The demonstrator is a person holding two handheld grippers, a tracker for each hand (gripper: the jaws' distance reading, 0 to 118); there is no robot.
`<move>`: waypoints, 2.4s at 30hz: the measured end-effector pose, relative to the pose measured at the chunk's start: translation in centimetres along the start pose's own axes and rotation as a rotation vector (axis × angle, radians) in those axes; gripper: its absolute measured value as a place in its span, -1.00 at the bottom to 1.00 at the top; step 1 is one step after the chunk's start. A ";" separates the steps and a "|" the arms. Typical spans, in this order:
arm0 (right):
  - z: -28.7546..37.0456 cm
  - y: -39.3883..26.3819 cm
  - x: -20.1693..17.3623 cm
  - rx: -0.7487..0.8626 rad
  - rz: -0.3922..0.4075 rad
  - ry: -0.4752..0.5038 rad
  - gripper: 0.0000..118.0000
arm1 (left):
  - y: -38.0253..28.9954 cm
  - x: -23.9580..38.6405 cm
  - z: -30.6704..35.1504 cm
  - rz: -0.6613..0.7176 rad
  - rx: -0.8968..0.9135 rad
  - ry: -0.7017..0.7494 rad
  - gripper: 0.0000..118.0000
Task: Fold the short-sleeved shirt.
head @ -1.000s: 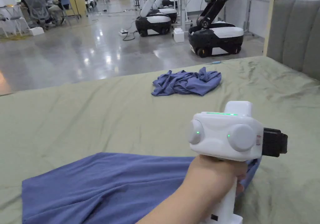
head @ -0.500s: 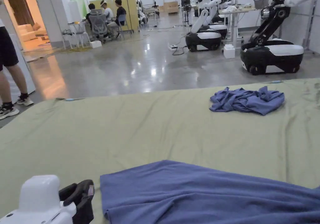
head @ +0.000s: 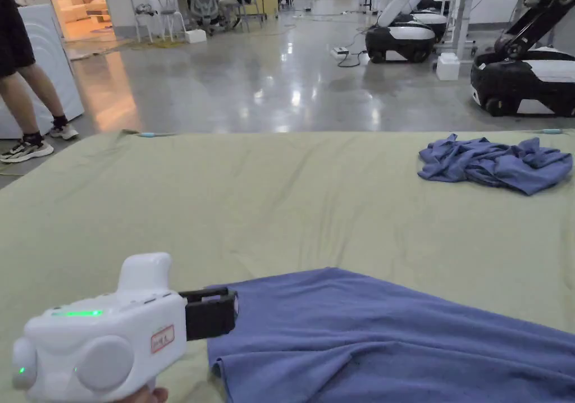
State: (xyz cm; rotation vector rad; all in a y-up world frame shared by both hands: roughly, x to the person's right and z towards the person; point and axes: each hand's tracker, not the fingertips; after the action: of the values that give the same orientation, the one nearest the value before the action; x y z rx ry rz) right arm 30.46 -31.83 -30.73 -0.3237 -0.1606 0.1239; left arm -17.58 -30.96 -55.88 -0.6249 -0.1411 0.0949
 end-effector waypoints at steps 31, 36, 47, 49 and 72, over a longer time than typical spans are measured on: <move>-15.3 -1.1 13.9 -0.366 -0.286 -0.046 1.00 | 5.4 0.5 -2.8 -0.119 -0.020 0.076 -0.95; -23.5 -1.8 15.0 -0.563 -0.313 -0.066 0.69 | 4.4 0.6 -3.3 -0.144 -0.038 0.069 -0.95; -15.0 4.1 14.9 -0.325 -0.320 -0.017 -0.92 | 6.7 -1.2 3.3 -0.102 0.055 0.021 -0.95; -11.9 7.7 14.9 -0.233 -0.327 0.000 -0.92 | 8.3 -0.9 6.9 -0.094 0.114 0.017 -0.95; -15.4 39.6 11.6 0.304 -0.203 -0.160 -0.92 | 31.9 -3.0 10.2 -0.075 0.537 0.310 -0.95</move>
State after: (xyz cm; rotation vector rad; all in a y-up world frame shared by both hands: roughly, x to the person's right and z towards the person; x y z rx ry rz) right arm 40.73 2.39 -56.45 0.0072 -0.3276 -0.0276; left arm -23.62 0.24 -66.80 -0.0926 0.1592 -0.0384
